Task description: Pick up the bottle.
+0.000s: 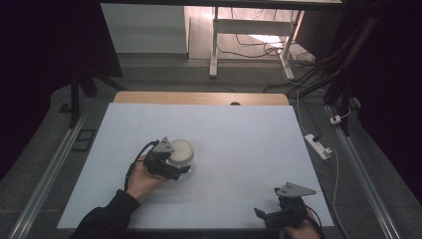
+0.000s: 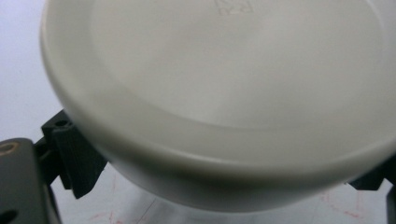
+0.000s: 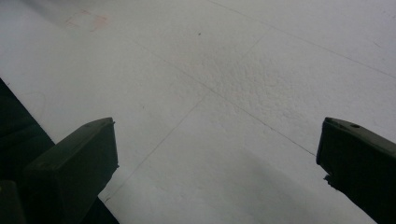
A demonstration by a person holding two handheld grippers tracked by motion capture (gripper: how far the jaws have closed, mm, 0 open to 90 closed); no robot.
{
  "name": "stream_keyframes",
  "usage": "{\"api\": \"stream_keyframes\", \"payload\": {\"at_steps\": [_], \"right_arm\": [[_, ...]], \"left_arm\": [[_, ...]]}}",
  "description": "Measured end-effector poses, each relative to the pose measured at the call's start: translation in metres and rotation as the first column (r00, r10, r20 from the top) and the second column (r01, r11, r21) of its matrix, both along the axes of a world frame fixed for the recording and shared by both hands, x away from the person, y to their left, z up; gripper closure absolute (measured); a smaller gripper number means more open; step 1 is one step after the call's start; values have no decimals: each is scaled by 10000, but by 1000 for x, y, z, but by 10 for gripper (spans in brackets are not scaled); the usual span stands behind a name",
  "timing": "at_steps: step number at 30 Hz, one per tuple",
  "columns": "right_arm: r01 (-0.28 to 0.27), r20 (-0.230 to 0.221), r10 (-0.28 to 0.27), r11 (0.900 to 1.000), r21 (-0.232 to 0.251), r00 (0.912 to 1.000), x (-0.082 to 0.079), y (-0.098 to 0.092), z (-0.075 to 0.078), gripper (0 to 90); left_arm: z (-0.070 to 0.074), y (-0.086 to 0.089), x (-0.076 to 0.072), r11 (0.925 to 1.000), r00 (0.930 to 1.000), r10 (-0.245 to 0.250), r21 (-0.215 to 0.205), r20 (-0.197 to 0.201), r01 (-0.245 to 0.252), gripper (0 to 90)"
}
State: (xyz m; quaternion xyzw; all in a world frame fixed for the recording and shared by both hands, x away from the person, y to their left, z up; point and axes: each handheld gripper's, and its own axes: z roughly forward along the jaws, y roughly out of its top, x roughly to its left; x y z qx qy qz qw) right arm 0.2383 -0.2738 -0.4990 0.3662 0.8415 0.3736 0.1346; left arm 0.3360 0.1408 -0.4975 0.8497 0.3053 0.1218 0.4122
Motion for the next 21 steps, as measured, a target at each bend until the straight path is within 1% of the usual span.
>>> {"api": "stream_keyframes", "payload": {"at_steps": [4, 9, 16, 19, 21], "right_arm": [[40, -9, -40, 10000, 25, 10000, 0, 0, 0, 0], [65, -14, -65, 10000, 68, 10000, 0, -1, 0, 0], [68, -18, -68, 9999, 86, 10000, 1, -1, 0, 0], [70, -15, -70, 9999, 90, 10000, 1, -1, 0, 0], [75, -9, -74, 9999, 91, 10000, 1, -1, 0, 0]], "left_arm": [[6, -2, -1, 9997, 9998, -81, 230, 177, 77, 77], [13, -4, 1, 9993, 9995, -199, 335, 243, 191, 78], [28, -9, 3, 9986, 9987, -380, 373, 344, 367, 78], [34, -12, 3, 9980, 9978, -483, 437, 446, 464, 78], [37, -14, 3, 9978, 9973, -549, 388, 485, 530, 78]]}}
